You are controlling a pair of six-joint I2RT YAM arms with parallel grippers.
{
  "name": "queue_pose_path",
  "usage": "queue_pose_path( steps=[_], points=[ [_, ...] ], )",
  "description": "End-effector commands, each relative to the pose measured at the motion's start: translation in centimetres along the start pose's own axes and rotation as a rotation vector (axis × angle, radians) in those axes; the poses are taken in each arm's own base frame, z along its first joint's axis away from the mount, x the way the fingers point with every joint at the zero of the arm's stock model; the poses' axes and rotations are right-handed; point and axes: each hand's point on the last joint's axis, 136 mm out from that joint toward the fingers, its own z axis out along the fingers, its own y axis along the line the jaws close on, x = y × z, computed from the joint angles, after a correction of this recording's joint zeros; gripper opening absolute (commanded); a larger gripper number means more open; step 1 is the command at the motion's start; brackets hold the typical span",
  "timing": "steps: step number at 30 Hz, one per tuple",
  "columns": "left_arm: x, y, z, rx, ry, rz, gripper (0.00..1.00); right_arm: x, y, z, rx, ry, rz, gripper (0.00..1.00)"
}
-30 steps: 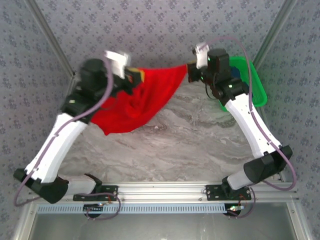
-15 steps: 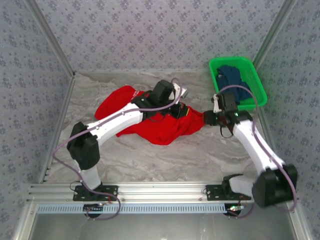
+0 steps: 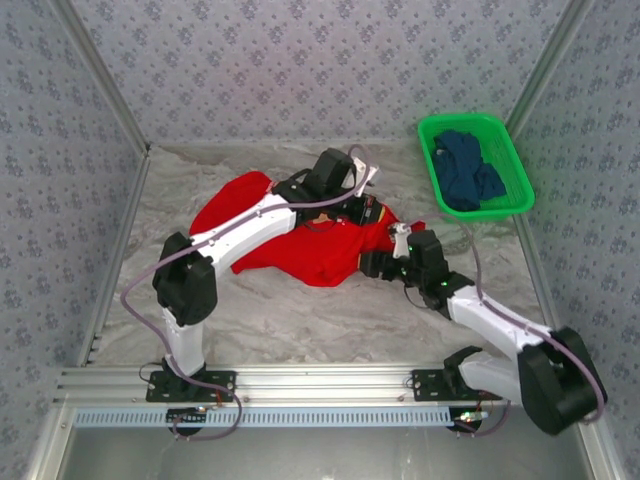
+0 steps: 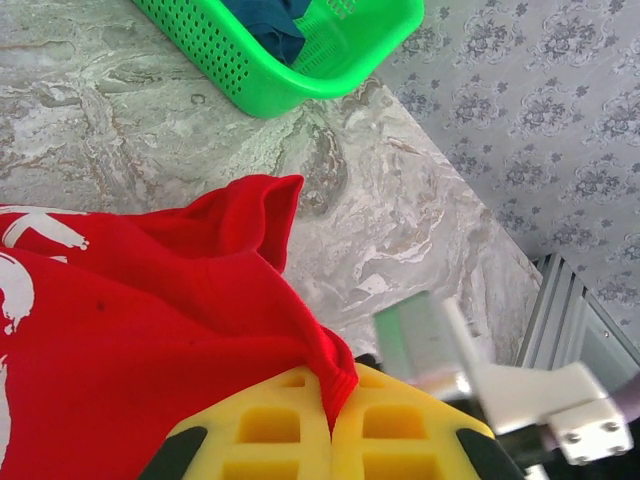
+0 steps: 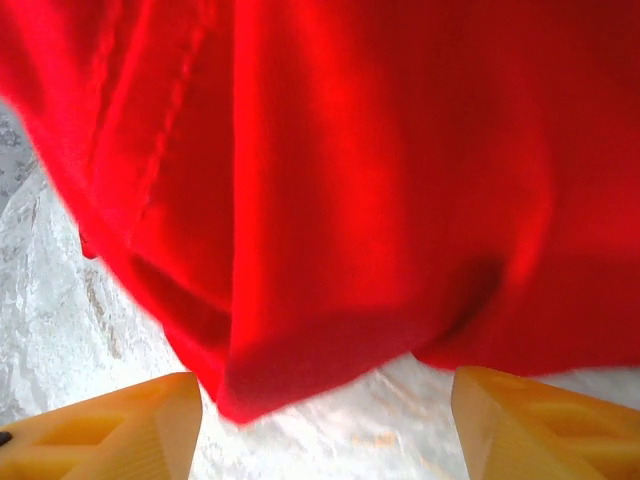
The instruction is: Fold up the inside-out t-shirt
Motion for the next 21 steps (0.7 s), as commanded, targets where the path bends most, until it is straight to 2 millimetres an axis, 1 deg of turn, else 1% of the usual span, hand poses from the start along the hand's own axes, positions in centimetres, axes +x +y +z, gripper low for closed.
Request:
queue_pose_path(
  steps=[1,3,4,5,8,9,11,12,14,15,16,18,19,20,21],
  points=[
    [-1.4,-1.2,-1.4,0.032,-0.028,0.013,0.00,-4.3,1.8,0.9,-0.081,-0.167,0.002,0.58],
    [-1.6,-0.9,-1.6,0.027,-0.034,0.008,0.00,-4.4,0.8,1.2,-0.049,-0.165,0.026,0.37],
    [-1.7,-0.5,-1.7,0.021,-0.039,0.004,0.00,-4.1,0.5,1.1,-0.046,-0.157,0.030,0.29],
    [-1.9,-0.2,-1.7,0.015,-0.044,0.000,0.00,-4.0,0.2,0.8,-0.037,-0.154,0.032,0.24],
    [-2.9,1.7,-1.6,-0.025,-0.074,-0.020,0.00,-2.3,-0.4,-0.3,-0.022,-0.114,0.017,0.13],
    [-3.2,2.6,-1.3,-0.042,-0.080,-0.022,0.00,-1.9,-0.5,-0.8,-0.017,-0.112,0.016,0.07],
    [-3.5,4.2,-0.4,-0.071,-0.076,-0.024,0.00,-1.5,-0.3,-1.4,-0.037,-0.114,0.025,0.00],
    [-3.7,5.2,0.2,-0.094,-0.078,-0.025,0.00,-1.4,-0.1,-1.8,-0.050,-0.118,0.033,0.00],
    [-3.9,7.7,1.3,-0.181,-0.066,-0.020,0.10,-1.7,0.3,-2.3,-0.069,-0.135,0.051,0.00],
    [-4.1,9.1,1.4,-0.244,-0.061,-0.020,0.21,-1.9,0.2,-2.6,-0.068,-0.148,0.070,0.00],
    [-4.5,10.0,0.9,-0.300,-0.059,-0.009,0.28,-2.3,0.2,-2.8,-0.070,-0.162,0.086,0.00],
    [-4.9,10.7,-0.8,-0.373,-0.070,0.021,0.41,-2.8,0.1,-3.0,-0.071,-0.172,0.118,0.00],
    [-4.1,11.0,-1.9,-0.404,-0.075,0.034,0.47,-3.0,0.0,-3.0,-0.072,-0.170,0.129,0.00],
    [-3.8,10.9,-3.0,-0.420,-0.094,0.047,0.53,-3.0,-0.1,-2.9,-0.074,-0.165,0.135,0.00],
    [-2.9,10.8,-4.0,-0.431,-0.105,0.055,0.58,-3.0,-0.1,-2.8,-0.074,-0.162,0.139,0.00]
  ],
)
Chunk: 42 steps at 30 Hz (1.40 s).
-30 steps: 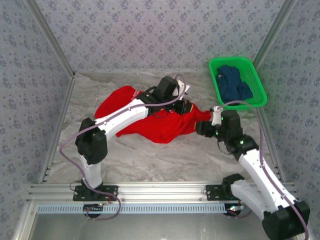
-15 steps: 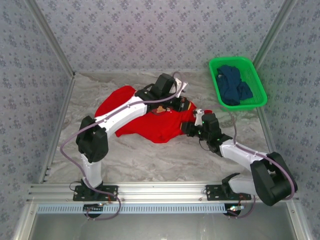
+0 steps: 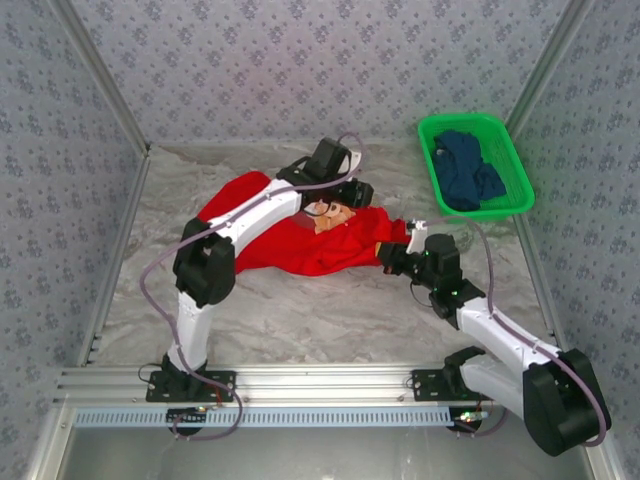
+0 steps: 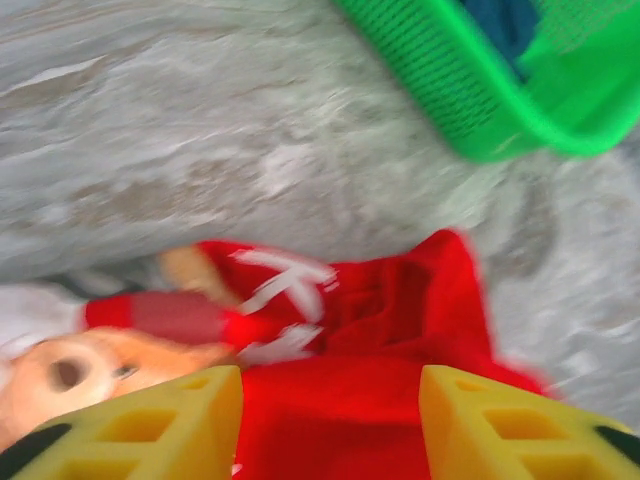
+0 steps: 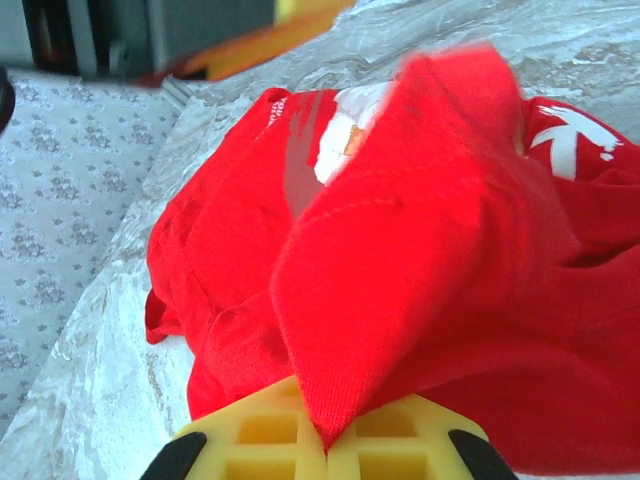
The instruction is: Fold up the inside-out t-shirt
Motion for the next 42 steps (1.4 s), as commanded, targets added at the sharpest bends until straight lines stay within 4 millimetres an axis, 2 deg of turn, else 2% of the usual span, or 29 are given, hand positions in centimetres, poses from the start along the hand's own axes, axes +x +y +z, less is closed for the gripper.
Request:
queue_pose_path(
  steps=[1,3,5,9,16,18,22,23,26,27,29,33,36,38,40,41,42],
  points=[
    [-0.3,1.3,-5.9,-0.105,-0.098,0.059,0.64,0.2,-0.2,0.2,-0.003,0.019,0.055,0.00],
    [1.9,0.8,-7.0,-0.060,-0.103,0.065,0.71,0.2,-0.3,0.4,-0.008,0.027,0.058,0.00],
    [4.4,0.0,-6.8,0.010,-0.062,0.074,0.72,0.3,-0.6,0.7,-0.005,0.035,0.060,0.00],
    [9.3,-0.2,-4.0,0.052,0.123,0.129,0.73,0.7,-1.2,1.0,0.007,0.044,0.065,0.00],
    [13.5,-0.3,-0.7,0.034,0.322,0.259,0.77,1.2,-2.1,0.4,0.042,0.043,0.066,0.00],
    [14.1,-0.3,0.3,0.023,0.350,0.286,0.73,1.4,-2.4,0.2,0.050,0.044,0.066,0.00],
    [15.3,-0.9,1.7,0.049,0.412,0.300,0.53,1.8,-2.9,-0.1,0.067,0.049,0.071,0.00],
    [15.5,-1.1,1.8,0.066,0.418,0.296,0.47,1.8,-3.0,-0.2,0.073,0.048,0.068,0.00],
    [15.0,-1.2,1.7,0.080,0.409,0.273,0.18,2.1,-3.7,-0.7,0.111,0.053,0.054,0.00],
    [14.2,-1.4,1.3,0.091,0.388,0.257,0.09,2.2,-3.9,-0.9,0.127,0.056,0.047,0.00],
    [12.0,-1.9,-0.1,0.115,0.318,0.217,0.02,2.5,-4.7,-1.2,0.170,0.071,0.030,0.00],
    [7.3,-3.9,-4.6,0.230,0.127,0.089,0.00,3.1,-5.9,-2.0,0.255,0.100,0.016,0.00],
    [5.8,-4.8,-7.6,0.305,0.052,0.015,0.00,2.9,-6.0,-2.5,0.280,0.106,0.009,0.00],
    [5.9,-4.6,-8.6,0.303,0.038,-0.006,0.00,2.7,-5.8,-2.6,0.278,0.106,-0.012,0.00],
    [7.2,-4.4,-8.5,0.277,0.056,0.058,0.00,2.8,-5.5,-2.5,0.262,0.115,-0.033,0.00],
    [8.2,-4.2,-7.9,0.235,0.083,0.119,0.06,2.8,-5.3,-2.4,0.247,0.119,-0.041,0.00],
    [9.2,-3.8,-7.2,0.180,0.120,0.170,0.16,2.9,-5.2,-2.3,0.239,0.119,-0.040,0.00]
  ],
)
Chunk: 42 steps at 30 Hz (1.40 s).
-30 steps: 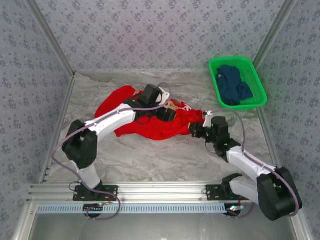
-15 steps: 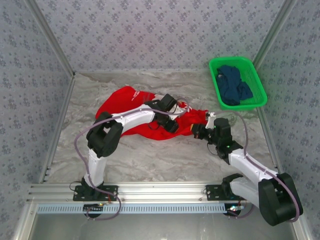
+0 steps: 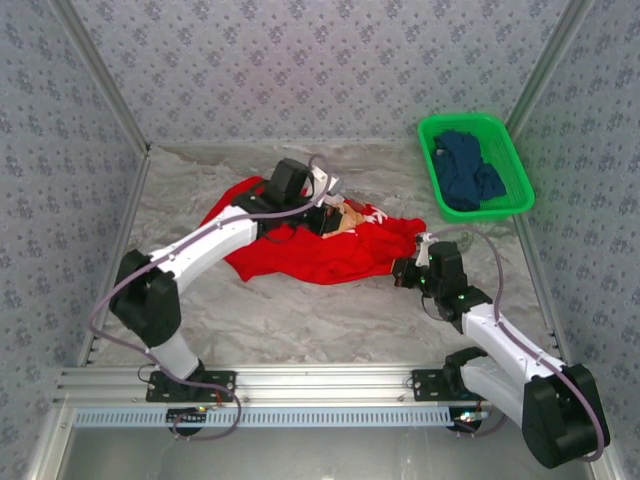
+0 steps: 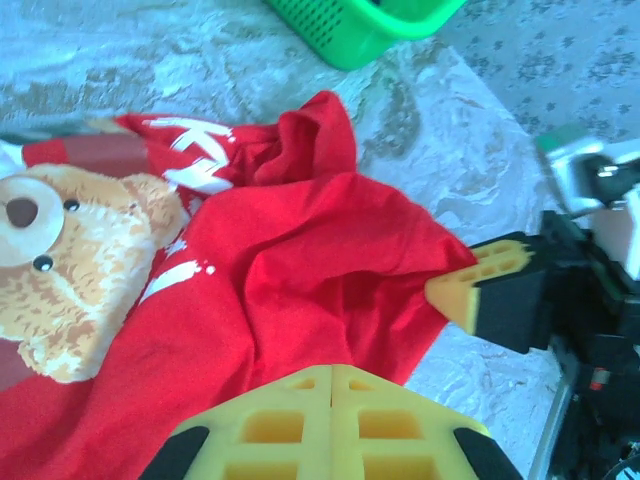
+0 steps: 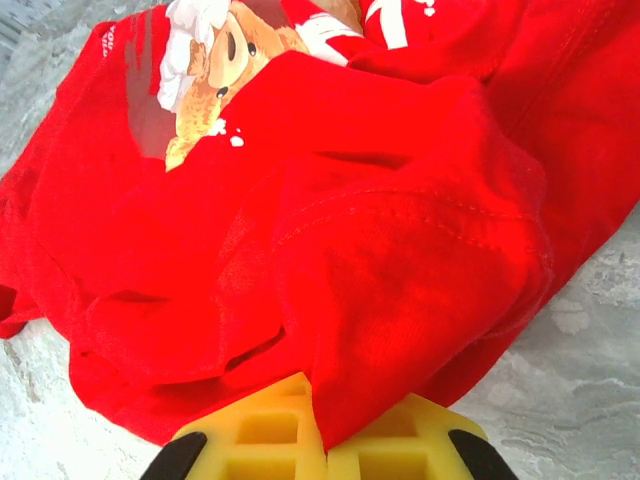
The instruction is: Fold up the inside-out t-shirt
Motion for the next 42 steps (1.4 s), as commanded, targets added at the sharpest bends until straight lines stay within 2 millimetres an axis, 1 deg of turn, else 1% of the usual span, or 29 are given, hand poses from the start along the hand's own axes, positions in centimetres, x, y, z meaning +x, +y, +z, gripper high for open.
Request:
queue_pose_path(
  steps=[1,2,3,5,6,9,11,13,14,15,18,19,21,23,25,28,31,33,35,37,39,40,42],
  points=[
    [4.7,0.7,2.8,-0.093,0.170,0.127,0.25,-1.0,0.6,-0.3,-0.010,-0.014,-0.043,0.00],
    [5.8,1.1,3.7,-0.135,0.224,0.179,0.33,-0.9,0.6,-0.2,-0.011,-0.011,-0.042,0.00],
    [6.5,1.6,4.4,-0.170,0.260,0.214,0.38,-1.0,0.7,-0.2,-0.014,-0.012,-0.043,0.00],
    [8.1,2.4,6.0,-0.209,0.323,0.262,0.45,-0.7,0.8,-0.3,-0.022,0.000,-0.040,0.00],
    [8.4,2.6,6.6,-0.221,0.340,0.273,0.48,-0.6,0.7,-0.3,-0.022,0.004,-0.038,0.00],
    [9.7,2.9,8.5,-0.218,0.395,0.288,0.54,-0.5,0.7,-0.3,-0.021,0.008,-0.038,0.00],
    [11.0,2.8,9.7,-0.203,0.442,0.300,0.55,-0.4,0.7,-0.4,-0.022,0.008,-0.036,0.00],
    [11.9,3.0,10.3,-0.200,0.477,0.298,0.55,-0.2,0.5,-0.4,-0.017,0.010,-0.032,0.00],
    [12.3,3.1,10.6,-0.199,0.492,0.296,0.54,0.0,0.3,-0.4,-0.011,0.011,-0.030,0.00],
    [12.5,3.3,10.7,-0.205,0.500,0.293,0.51,0.0,0.3,-0.4,-0.012,0.011,-0.028,0.00],
    [12.2,3.4,10.9,-0.205,0.491,0.279,0.28,0.4,0.0,-0.4,-0.005,0.018,-0.026,0.00],
    [11.7,3.2,10.7,-0.195,0.471,0.265,0.21,0.4,-0.2,-0.4,0.001,0.019,-0.025,0.00],
    [10.6,2.9,10.3,-0.173,0.427,0.224,0.13,0.7,-0.4,-0.4,0.010,0.029,-0.029,0.00],
    [9.1,2.4,9.5,-0.136,0.365,0.177,0.06,1.0,-0.6,-0.4,0.018,0.036,-0.030,0.00],
    [7.9,2.0,8.5,-0.102,0.311,0.137,0.00,1.2,-0.8,-0.4,0.026,0.041,-0.030,0.00],
    [6.0,1.2,6.5,-0.050,0.216,0.079,0.00,1.3,-1.0,-0.6,0.038,0.042,-0.034,0.00],
    [3.9,0.2,3.8,0.021,0.100,-0.020,0.00,1.1,-1.7,-1.0,0.087,0.043,-0.042,0.00],
    [2.7,-0.4,1.9,0.078,0.020,-0.096,0.00,0.2,-2.4,-1.2,0.140,0.018,-0.053,0.00],
    [1.9,-1.2,0.5,0.148,-0.032,-0.172,0.00,0.0,-2.1,-1.2,0.144,0.022,-0.058,0.00],
    [1.6,-1.8,-0.7,0.217,-0.063,-0.231,0.00,-0.2,-1.8,-1.1,0.146,0.034,-0.074,0.00],
    [1.4,-2.3,-2.0,0.280,-0.095,-0.281,0.00,0.1,-2.3,-1.1,0.201,0.061,-0.091,0.00],
    [1.1,-2.5,-2.6,0.303,-0.117,-0.298,0.00,0.3,-2.7,-1.1,0.230,0.075,-0.099,0.04],
    [1.2,-2.7,-3.3,0.336,-0.146,-0.329,0.00,0.8,-2.9,-0.9,0.267,0.118,-0.117,0.17]
  ],
)
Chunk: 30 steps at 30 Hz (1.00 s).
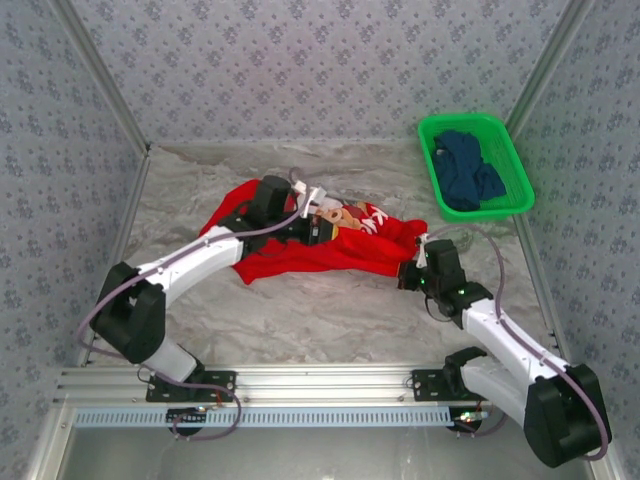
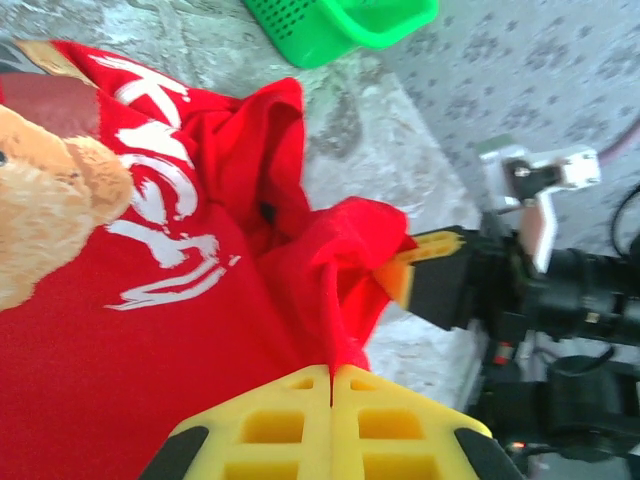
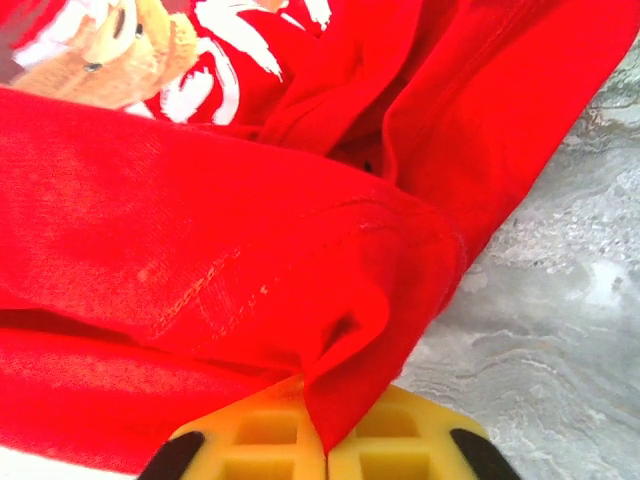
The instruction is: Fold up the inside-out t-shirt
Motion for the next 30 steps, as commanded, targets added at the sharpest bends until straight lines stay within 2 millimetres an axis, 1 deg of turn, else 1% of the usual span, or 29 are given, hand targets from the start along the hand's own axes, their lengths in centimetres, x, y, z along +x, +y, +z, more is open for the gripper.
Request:
queue_pose_path(
  steps=[1,3,5,6,7,9,11,13,15,18,19,22,25,26,27,30],
  points=[
    [-0.9,-3.1,-1.4,0.169,-0.052,-0.072,0.00,0.4,-0.8,-0.1,0.097,0.062,-0.066,0.24],
    [-0.5,-3.0,-1.5,0.158,-0.038,-0.084,0.00,-0.4,0.6,-0.6,0.067,0.051,-0.127,0.35],
    [-0.2,-2.6,-1.6,0.136,-0.034,-0.090,0.00,-1.2,3.2,-1.4,-0.029,0.006,-0.216,0.42],
    [-0.1,-2.6,-1.7,0.131,-0.034,-0.088,0.00,-1.7,4.2,-2.0,-0.049,-0.029,-0.255,0.46],
    [-0.1,-2.7,-1.8,0.131,-0.033,-0.086,0.00,-2.1,4.8,-2.5,-0.057,-0.052,-0.277,0.47],
    [-0.1,-2.9,-2.0,0.128,-0.034,-0.079,0.00,-2.7,7.3,-3.4,-0.134,-0.100,-0.353,0.49],
    [-0.2,-2.8,-2.1,0.120,-0.037,-0.075,0.00,-2.9,9.7,-3.9,-0.205,-0.146,-0.425,0.49],
    [-0.2,-2.9,-2.1,0.120,-0.035,-0.071,0.00,-3.0,11.8,-3.8,-0.265,-0.180,-0.478,0.46],
    [-0.1,-3.0,-2.2,0.120,-0.028,-0.070,0.00,-3.2,13.7,-3.3,-0.316,-0.193,-0.511,0.44],
    [-0.1,-3.1,-2.3,0.113,-0.025,-0.064,0.00,-3.2,15.8,-2.3,-0.356,-0.202,-0.546,0.38],
    [-0.1,-3.1,-2.3,0.112,-0.027,-0.062,0.00,-3.1,16.3,-2.1,-0.364,-0.206,-0.551,0.36],
    [-0.1,-3.2,-2.4,0.108,-0.029,-0.059,0.00,-3.0,16.8,-0.8,-0.368,-0.201,-0.546,0.35],
    [-0.1,-3.3,-2.4,0.108,-0.025,-0.055,0.00,-3.4,16.2,0.6,-0.312,-0.198,-0.520,0.36],
    [-0.1,-3.3,-2.5,0.106,-0.025,-0.050,0.00,-3.2,16.0,1.0,-0.305,-0.184,-0.501,0.37],
    [-0.1,-3.4,-2.5,0.105,-0.023,-0.049,0.00,-3.5,15.9,1.3,-0.291,-0.192,-0.495,0.39],
    [0.0,-3.5,-2.5,0.107,-0.021,-0.042,0.00,-4.2,15.9,1.9,-0.279,-0.205,-0.485,0.40]
  ],
)
